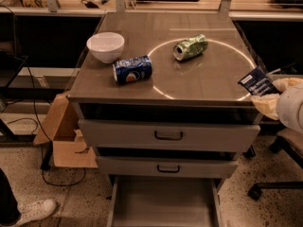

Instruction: Pick rxbar blueberry from bottom drawer and place on counter

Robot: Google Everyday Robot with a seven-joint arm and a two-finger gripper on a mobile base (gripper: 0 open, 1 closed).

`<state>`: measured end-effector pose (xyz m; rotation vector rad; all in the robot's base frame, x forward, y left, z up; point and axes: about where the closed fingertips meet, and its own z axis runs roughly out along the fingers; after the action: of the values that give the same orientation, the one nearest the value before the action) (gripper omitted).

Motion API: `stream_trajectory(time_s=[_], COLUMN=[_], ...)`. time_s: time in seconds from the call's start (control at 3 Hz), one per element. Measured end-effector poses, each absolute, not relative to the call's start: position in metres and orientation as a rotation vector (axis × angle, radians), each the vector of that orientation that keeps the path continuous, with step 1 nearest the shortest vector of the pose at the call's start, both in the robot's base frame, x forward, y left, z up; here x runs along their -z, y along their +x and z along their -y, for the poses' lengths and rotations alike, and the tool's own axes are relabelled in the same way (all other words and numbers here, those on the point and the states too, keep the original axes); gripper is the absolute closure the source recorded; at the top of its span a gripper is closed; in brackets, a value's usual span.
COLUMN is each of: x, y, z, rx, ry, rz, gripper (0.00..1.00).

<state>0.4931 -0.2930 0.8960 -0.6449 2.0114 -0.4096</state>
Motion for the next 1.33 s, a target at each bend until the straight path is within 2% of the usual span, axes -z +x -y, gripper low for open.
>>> stream_trajectory(time_s=[0.67, 1.33], x=[-0.898, -0.907], y=[0.544, 0.561], z=[0.275, 0.247], rx=[0.309, 0.166], ry=[-0.727, -0.85], rz=[-2.006, -1.974], gripper=[1.0, 1.0])
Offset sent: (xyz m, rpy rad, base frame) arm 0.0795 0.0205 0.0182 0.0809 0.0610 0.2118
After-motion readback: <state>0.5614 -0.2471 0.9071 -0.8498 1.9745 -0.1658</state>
